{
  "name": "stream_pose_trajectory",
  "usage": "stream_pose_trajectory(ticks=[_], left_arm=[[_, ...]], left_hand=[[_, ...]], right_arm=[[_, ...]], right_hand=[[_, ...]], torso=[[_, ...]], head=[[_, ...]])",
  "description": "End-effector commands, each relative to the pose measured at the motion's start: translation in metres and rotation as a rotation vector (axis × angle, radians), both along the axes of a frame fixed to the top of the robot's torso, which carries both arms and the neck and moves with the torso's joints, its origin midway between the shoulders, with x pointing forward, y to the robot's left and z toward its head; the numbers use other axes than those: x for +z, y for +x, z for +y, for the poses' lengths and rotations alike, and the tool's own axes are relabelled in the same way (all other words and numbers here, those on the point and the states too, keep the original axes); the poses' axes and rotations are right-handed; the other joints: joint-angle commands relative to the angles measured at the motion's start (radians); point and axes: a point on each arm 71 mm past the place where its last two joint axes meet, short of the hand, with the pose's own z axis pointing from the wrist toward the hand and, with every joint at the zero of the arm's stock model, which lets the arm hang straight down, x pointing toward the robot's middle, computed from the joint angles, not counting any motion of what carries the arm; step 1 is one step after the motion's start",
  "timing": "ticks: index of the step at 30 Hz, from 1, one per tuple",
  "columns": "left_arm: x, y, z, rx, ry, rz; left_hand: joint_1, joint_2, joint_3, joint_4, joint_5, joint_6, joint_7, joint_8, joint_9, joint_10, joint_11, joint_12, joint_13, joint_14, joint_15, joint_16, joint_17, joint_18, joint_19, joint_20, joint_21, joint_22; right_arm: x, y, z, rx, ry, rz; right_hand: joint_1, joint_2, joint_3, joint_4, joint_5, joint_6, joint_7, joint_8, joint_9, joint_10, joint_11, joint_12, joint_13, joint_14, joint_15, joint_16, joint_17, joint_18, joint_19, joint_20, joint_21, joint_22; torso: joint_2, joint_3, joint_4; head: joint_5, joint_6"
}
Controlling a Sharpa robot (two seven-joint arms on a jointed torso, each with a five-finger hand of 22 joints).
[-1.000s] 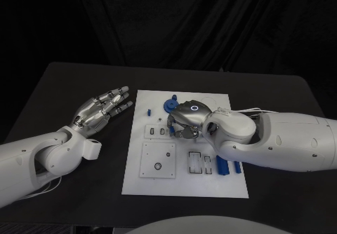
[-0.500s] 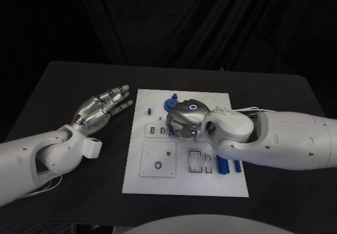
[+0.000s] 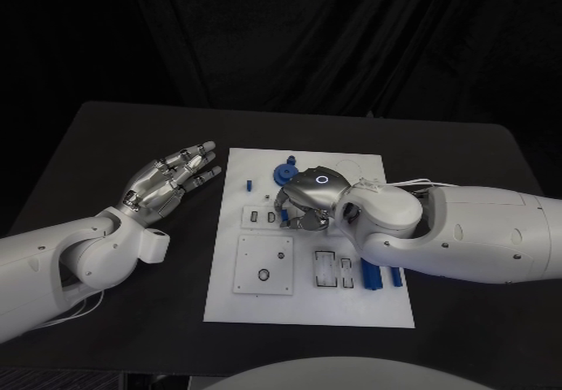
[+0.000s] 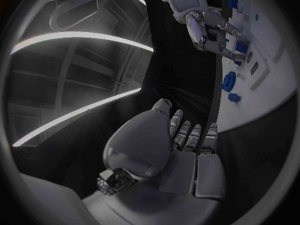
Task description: Assemble the parts on the task board
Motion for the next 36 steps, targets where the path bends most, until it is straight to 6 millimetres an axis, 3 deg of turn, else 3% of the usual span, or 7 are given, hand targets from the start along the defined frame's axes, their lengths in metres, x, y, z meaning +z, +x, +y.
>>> stream_pose_trajectory(ticks=[1,15,17,21,27,32,36], left_arm=[[0.001,-0.001,-0.002,-0.012,-0.017,-0.01],[0.001,0.0,-0.001,-0.009,-0.016,-0.011],[0.001,-0.001,-0.001,-0.006,-0.016,-0.013],[0.002,-0.002,-0.002,0.008,-0.011,-0.018],[0.003,-0.006,-0.002,0.039,0.046,-0.052],[0.005,-0.008,-0.003,0.066,0.119,-0.088],[0.008,-0.007,-0.004,0.086,0.188,-0.122]], left_hand=[[-0.006,-0.004,0.007,0.001,0.002,-0.003,0.006,0.003,0.001,-0.002,0.008,0.006,0.001,-0.004,0.006,0.004,0.001,0.009,0.002,0.007,0.004,0.001],[-0.008,-0.005,0.009,0.0,0.002,-0.006,0.006,0.002,0.0,-0.004,0.007,0.005,0.001,-0.005,0.006,0.004,0.001,0.008,0.001,0.007,0.004,0.001],[-0.008,-0.004,0.009,0.0,0.002,-0.003,0.006,0.003,0.0,-0.003,0.007,0.006,0.001,-0.005,0.006,0.004,0.001,0.008,0.001,0.007,0.004,0.001],[-0.007,-0.004,0.012,-0.001,0.005,0.004,0.006,0.006,0.002,-0.001,0.007,0.01,0.002,-0.003,0.004,0.005,0.001,0.009,0.002,0.007,0.005,0.002],[-0.008,-0.01,0.029,0.005,0.018,0.024,0.012,0.013,0.003,0.013,0.014,0.039,0.006,0.014,0.02,0.019,0.005,0.008,0.022,0.01,0.017,0.007],[-0.007,-0.032,0.059,0.029,0.019,0.043,0.01,0.014,0.004,0.073,0.062,0.137,0.018,0.108,0.035,0.103,0.023,-0.002,0.087,0.011,0.054,0.022],[-0.003,-0.058,0.092,0.053,0.019,0.067,0.014,0.014,0.005,0.161,0.114,0.302,0.04,0.261,0.065,0.258,0.049,-0.03,0.207,0.011,0.119,0.045]], right_arm=[[-0.004,-0.001,-0.001,0.001,-0.022,0.01],[0.0,-0.001,-0.004,0.014,0.035,-0.02],[0.003,-0.003,-0.006,0.023,0.069,-0.037],[0.011,-0.008,-0.012,0.045,0.147,-0.078],[0.041,-0.015,-0.029,0.068,0.294,-0.169],[0.066,-0.014,-0.048,0.064,0.385,-0.221],[0.077,-0.009,-0.063,0.07,0.427,-0.25]], right_hand=[[-0.003,-0.003,-0.007,0.0,-0.009,-0.016,0.0,-0.007,-0.001,0.082,0.004,-0.005,0.237,0.087,0.007,-0.007,0.194,0.006,0.001,0.007,-0.003,0.189],[-0.01,-0.017,-0.015,0.014,-0.052,-0.083,0.0,-0.012,-0.022,0.074,0.004,-0.012,0.229,0.086,0.007,-0.008,0.192,0.006,0.002,0.007,-0.01,0.189],[-0.041,-0.06,-0.031,0.052,-0.078,-0.127,-0.003,-0.012,-0.039,0.07,0.002,-0.017,0.225,0.087,0.004,-0.006,0.194,0.005,0.004,0.005,-0.007,0.191],[-0.066,-0.101,-0.038,0.092,-0.079,-0.145,-0.006,-0.009,-0.051,0.07,-0.002,-0.017,0.224,0.089,0.001,-0.001,0.2,0.003,0.01,0.001,0.005,0.195],[-0.114,-0.106,-0.04,0.093,-0.079,-0.128,-0.008,0.0,-0.056,0.08,-0.004,-0.009,0.234,0.093,-0.002,0.009,0.211,-0.002,0.021,-0.003,0.025,0.202],[-0.147,-0.084,-0.03,0.093,-0.079,-0.096,-0.009,0.012,-0.056,0.092,-0.006,0.004,0.248,0.095,-0.004,0.017,0.22,-0.007,0.029,-0.005,0.044,0.208],[-0.18,-0.079,-0.031,0.092,-0.079,-0.052,-0.01,0.029,-0.053,0.106,-0.006,0.018,0.263,0.097,-0.004,0.024,0.229,-0.01,0.036,-0.006,0.062,0.214]], torso=[[0.0,0.0,-0.0004],[0.0,-0.0002,-0.0001],[0.0,-0.0002,0.0001],[0.0,-0.0003,0.0],[0.0,-0.0001,0.0001],[0.0,0.0002,0.0003],[-0.005,0.0018,0.0022]], head=[[0.0,-0.001],[0.002,-0.002],[0.003,-0.001],[0.015,0.009],[0.022,0.032],[0.031,0.052],[0.037,0.065]])
